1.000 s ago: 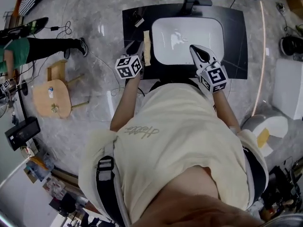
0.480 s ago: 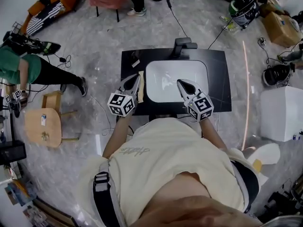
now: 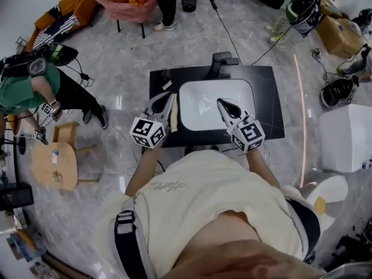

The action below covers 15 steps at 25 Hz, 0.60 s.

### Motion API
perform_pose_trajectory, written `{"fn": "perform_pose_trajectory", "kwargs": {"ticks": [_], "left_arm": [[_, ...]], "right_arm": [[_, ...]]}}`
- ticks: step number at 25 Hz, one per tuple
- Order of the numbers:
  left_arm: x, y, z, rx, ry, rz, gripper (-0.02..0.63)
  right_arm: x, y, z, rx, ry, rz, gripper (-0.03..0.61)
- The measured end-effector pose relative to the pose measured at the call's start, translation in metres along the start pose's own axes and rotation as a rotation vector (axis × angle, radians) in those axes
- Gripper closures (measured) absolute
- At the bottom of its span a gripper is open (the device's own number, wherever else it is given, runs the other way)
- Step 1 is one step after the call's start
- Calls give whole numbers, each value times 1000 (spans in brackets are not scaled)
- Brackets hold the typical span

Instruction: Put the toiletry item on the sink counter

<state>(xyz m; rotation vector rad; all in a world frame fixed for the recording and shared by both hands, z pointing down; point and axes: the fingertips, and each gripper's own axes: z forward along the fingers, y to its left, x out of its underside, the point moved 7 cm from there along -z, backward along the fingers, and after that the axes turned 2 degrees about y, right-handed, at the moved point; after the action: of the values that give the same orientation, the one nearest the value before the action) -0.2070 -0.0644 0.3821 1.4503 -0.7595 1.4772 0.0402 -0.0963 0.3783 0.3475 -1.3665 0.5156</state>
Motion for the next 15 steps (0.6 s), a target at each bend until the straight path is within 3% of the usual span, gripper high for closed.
{"fn": "perform_pose_trajectory", "kwargs": {"ticks": [15], "left_arm": [[13,-4,-4,21,-12,-38,611]], "right_arm": [[-2,13,-14,18,-12,0,584]]}}
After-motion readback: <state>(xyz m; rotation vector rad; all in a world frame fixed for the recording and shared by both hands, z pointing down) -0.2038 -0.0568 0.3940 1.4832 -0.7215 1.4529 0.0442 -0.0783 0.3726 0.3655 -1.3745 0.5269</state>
